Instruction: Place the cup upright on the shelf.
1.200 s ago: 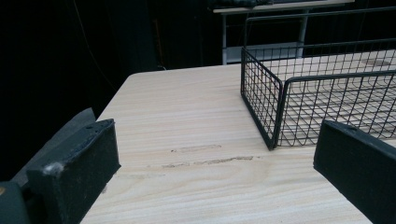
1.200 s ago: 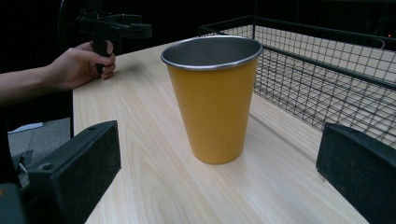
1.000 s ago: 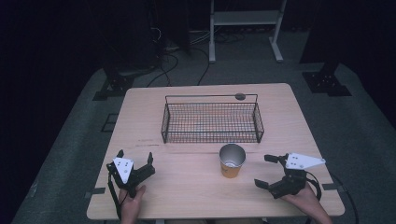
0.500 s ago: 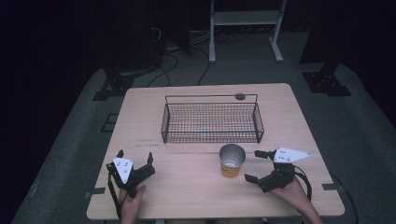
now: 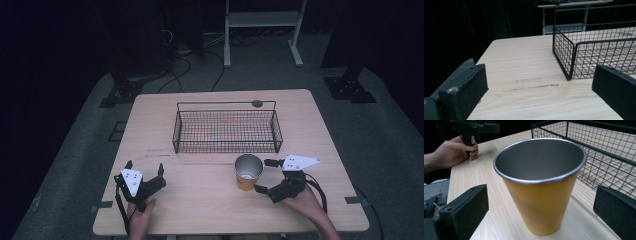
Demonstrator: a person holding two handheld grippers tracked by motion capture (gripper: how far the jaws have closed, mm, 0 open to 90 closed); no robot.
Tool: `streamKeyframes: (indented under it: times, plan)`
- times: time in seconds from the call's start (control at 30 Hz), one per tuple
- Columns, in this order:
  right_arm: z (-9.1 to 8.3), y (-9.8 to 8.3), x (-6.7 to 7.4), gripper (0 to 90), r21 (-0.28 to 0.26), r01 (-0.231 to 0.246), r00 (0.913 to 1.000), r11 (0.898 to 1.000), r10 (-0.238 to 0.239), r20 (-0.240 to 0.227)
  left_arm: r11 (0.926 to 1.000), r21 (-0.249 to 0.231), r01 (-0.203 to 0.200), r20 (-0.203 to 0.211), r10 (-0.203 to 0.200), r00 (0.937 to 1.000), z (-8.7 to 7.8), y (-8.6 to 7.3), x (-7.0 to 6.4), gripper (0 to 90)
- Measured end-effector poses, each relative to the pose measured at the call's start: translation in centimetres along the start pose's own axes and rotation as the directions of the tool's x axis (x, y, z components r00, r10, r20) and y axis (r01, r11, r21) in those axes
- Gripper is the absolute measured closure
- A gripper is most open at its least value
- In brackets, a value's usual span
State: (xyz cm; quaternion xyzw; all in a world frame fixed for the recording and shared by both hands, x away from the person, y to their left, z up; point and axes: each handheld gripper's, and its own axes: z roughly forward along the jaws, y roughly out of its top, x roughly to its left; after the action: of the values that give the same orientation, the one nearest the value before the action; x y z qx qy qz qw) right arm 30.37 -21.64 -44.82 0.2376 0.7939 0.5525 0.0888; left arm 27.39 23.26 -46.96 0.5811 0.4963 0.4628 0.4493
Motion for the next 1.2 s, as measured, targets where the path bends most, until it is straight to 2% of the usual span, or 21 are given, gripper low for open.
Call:
streamKeyframes:
  times: [0.53, 1.2]
  plan:
    - [1.7, 0.9, 0.1, 0.0, 0.009, 0.019, 0.9995, 1.000, -0.018, -0.025, 1.0000, -0.001, -0.007, 0.000, 0.007, 1.0000, 0.0, 0.0, 0.0, 0.0]
    - [3.8, 1.4, -0.1, 0.0, 0.013, 0.014, 0.9984, 1.000, -0.013, -0.056, 0.9999, -0.003, -0.010, 0.000, 0.010, 0.9999, 0.0, 0.0, -0.1, 0.0]
